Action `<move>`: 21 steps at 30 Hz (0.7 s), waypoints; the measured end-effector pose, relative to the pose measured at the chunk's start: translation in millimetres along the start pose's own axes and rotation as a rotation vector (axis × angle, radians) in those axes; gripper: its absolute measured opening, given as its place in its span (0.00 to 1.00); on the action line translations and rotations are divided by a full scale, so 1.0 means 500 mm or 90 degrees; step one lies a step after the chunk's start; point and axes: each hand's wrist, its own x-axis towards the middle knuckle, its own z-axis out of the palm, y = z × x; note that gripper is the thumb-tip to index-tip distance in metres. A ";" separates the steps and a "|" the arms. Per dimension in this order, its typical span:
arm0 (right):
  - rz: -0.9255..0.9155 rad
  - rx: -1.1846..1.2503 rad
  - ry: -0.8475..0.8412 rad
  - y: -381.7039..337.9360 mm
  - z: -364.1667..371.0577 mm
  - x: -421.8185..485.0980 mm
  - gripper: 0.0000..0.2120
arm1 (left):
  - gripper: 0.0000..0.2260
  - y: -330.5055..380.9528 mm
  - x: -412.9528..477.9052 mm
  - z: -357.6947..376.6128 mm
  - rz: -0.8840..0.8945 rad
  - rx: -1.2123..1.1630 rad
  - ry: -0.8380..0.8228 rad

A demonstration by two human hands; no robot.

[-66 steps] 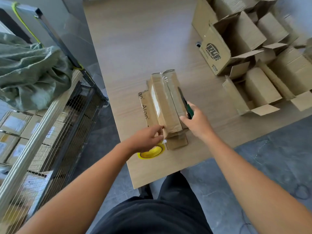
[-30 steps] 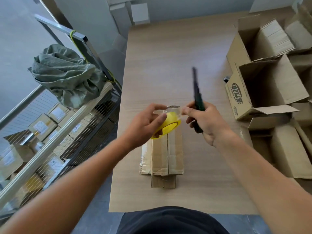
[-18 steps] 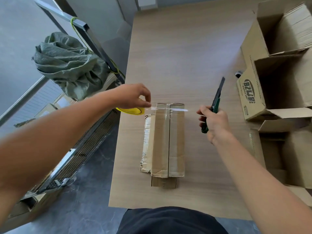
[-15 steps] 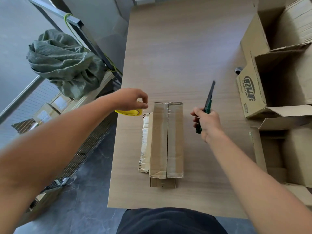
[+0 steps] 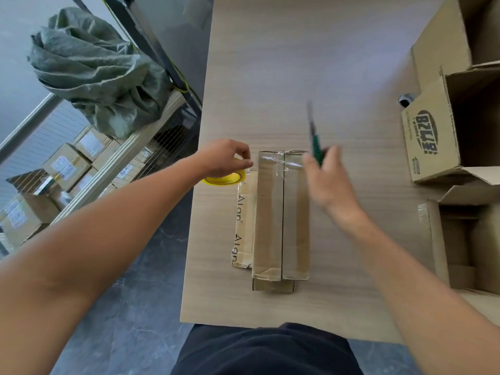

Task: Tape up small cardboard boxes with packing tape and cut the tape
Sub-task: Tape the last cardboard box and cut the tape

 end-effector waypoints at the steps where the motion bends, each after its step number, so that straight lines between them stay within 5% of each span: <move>1: 0.001 -0.005 -0.061 -0.018 0.029 -0.021 0.13 | 0.10 -0.002 0.000 -0.001 0.005 -0.008 -0.002; 8: 0.060 -0.278 -0.154 -0.033 0.145 -0.081 0.25 | 0.07 -0.023 -0.004 -0.011 0.031 -0.057 -0.021; 21: 0.193 -0.550 -0.207 -0.104 0.218 -0.051 0.27 | 0.08 -0.033 -0.012 -0.001 0.161 0.138 0.035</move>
